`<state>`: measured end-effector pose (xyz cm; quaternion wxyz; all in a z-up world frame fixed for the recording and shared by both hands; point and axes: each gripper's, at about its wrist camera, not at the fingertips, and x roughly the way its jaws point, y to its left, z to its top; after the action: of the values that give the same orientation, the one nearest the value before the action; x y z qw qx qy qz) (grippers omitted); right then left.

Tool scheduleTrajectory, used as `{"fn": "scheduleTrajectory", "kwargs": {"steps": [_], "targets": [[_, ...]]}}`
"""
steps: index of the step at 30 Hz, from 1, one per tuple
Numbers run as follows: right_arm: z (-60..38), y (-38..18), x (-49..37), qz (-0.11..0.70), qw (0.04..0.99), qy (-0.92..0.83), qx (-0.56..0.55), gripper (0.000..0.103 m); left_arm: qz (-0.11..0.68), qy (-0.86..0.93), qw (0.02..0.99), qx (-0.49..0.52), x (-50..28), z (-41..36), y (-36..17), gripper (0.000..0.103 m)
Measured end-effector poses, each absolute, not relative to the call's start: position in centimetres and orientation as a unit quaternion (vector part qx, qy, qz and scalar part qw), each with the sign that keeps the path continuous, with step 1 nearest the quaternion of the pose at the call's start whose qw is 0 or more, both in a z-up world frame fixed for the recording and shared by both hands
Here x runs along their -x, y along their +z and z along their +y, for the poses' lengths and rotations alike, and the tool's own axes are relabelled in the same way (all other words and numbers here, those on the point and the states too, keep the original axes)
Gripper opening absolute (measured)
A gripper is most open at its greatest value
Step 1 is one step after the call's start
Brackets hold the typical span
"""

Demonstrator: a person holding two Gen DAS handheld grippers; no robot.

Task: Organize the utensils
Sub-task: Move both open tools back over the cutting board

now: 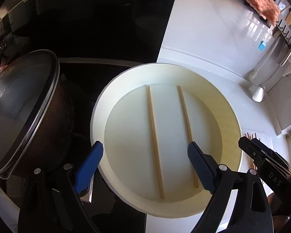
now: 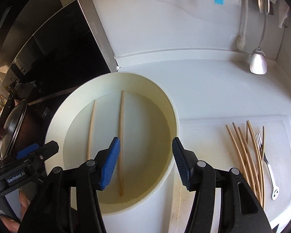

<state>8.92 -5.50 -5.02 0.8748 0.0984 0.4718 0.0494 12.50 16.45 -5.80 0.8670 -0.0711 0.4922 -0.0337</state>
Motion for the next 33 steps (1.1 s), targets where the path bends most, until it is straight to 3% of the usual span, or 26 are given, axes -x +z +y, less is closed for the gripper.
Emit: {"fn": "scheduleTrajectory", "kwargs": {"steps": [22, 33], "targets": [[-19.5, -6.0, 3.0, 0.481, 0.86, -0.097, -0.142, 0.056, 0.486, -0.152, 0.861, 0.019, -8.0, 2.6, -5.8, 0.093], [-31.1, -7.9, 5.6, 0.473, 0.871, -0.056, -0.119, 0.058, 0.489, -0.092, 0.867, 0.028, -4.1, -7.4, -7.1, 0.096]]}}
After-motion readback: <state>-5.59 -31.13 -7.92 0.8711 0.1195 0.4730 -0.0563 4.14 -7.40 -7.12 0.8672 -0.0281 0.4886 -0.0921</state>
